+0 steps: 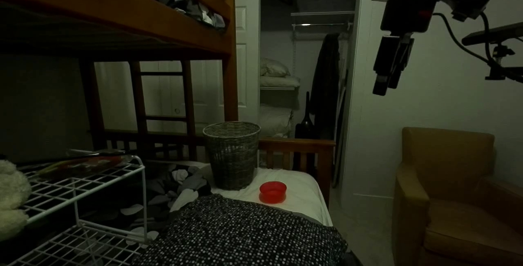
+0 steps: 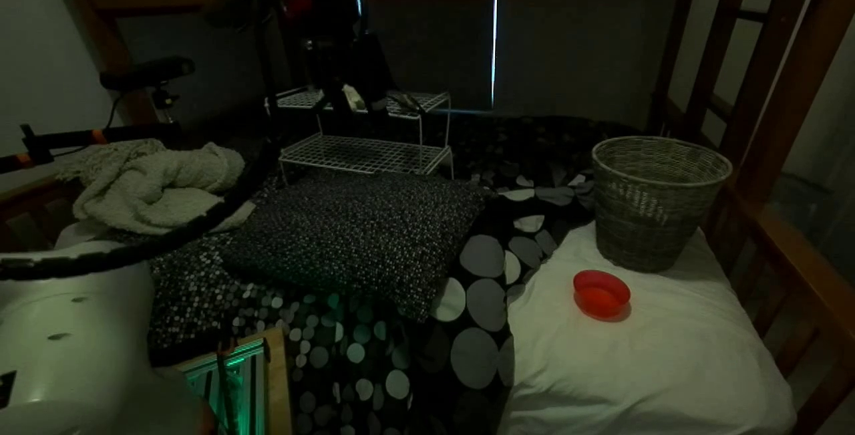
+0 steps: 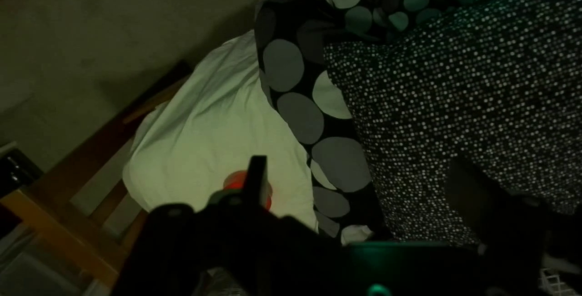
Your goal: Remove the sunglasses from the top shelf of the shoe rack and put it in the orange bowl on the bed
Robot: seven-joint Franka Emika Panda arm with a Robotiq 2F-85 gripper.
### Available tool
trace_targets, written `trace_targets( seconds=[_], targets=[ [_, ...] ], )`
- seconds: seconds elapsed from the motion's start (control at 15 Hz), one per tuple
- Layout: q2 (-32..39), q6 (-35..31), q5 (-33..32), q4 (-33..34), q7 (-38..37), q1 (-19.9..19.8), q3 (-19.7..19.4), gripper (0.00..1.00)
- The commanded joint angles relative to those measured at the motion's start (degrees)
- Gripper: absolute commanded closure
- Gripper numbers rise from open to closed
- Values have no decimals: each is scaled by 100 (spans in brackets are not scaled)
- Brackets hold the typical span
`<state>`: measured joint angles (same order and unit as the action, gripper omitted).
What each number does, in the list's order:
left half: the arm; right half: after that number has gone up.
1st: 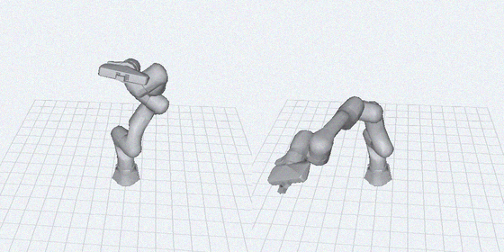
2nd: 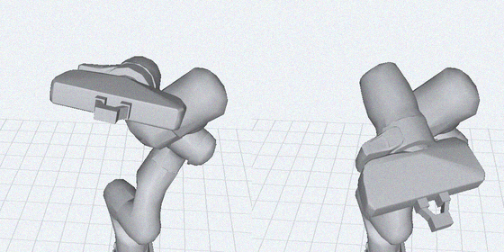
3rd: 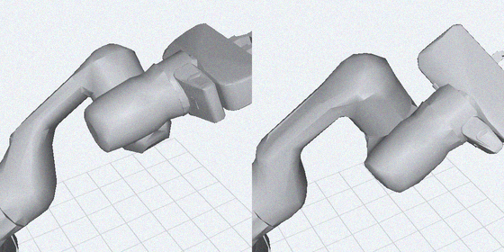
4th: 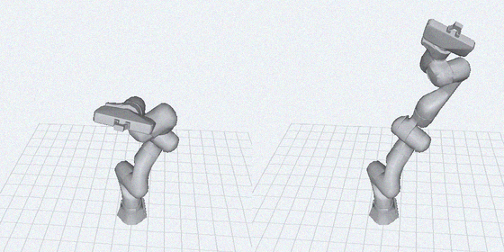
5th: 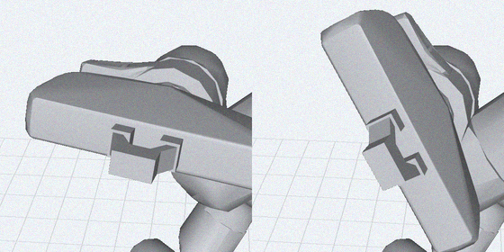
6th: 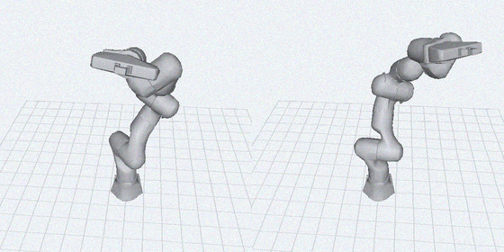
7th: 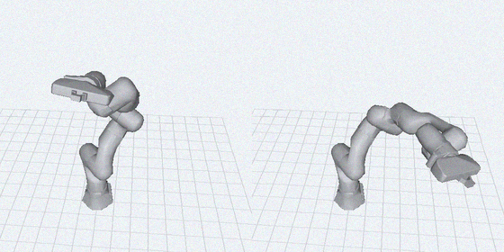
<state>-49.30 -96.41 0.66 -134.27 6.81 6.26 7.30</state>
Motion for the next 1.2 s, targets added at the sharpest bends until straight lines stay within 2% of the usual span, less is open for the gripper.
trace_targets(
  seconds=[0.0,0.2,0.47,0.6,0.87,1.0,1.07,1.13],
  targets=[
    [35,10,-54,13,-35,72,-123,0],
    [136,-139,32,30,-94,30,-227,0],
    [1256,-1597,176,423,267,424,44,0],
    [1975,-2067,296,832,683,635,-60,0],
    [3445,-2165,684,2089,1498,958,-154,0],
    [4103,-1916,895,2812,1371,902,-61,0],
    [3455,-2253,663,2040,1263,795,20,0],
    [3768,-2212,725,2355,1268,786,47,0]
  ],
)
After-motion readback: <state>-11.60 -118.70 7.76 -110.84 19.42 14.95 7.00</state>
